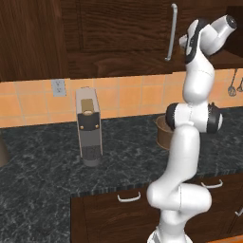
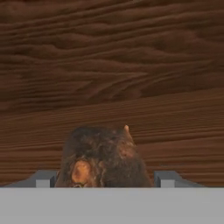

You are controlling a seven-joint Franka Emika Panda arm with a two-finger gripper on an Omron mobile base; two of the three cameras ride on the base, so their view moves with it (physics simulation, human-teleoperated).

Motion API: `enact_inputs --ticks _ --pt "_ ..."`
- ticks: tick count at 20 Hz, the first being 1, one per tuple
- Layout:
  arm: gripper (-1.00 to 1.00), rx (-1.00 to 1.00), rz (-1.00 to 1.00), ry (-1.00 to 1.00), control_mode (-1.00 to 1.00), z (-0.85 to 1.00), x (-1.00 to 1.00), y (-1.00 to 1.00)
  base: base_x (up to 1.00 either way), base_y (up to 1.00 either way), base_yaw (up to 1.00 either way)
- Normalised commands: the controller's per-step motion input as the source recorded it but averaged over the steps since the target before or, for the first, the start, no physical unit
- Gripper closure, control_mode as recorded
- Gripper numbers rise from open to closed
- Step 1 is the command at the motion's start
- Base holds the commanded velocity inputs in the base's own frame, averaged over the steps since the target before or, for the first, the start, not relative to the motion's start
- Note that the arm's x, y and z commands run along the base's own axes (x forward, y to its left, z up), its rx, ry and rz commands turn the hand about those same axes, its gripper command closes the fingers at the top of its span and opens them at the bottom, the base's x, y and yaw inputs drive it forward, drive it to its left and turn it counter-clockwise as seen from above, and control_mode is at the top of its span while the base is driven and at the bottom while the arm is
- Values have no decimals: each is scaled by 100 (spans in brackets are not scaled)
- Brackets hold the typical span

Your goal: Open the cabinet, pick up the bread from the cabinet and place it in the basket. Then move the basket to the dining counter.

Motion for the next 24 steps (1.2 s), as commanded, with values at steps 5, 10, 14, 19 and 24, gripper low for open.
enact_inputs --ticks 5,10,14,19,24 --pt "100 12 -6 -16 -100 -18 -54 -10 0 0 0" --pt "100 9 -3 -31 -100 -24 -60 0 0 0 0" --pt "100 2 -6 -31 -100 -6 -32 6 0 0 0" --pt "100 -3 -17 -20 -100 0 -57 14 0 0 0" --pt "100 -13 -21 -7 -100 12 -53 24 0 0 0"
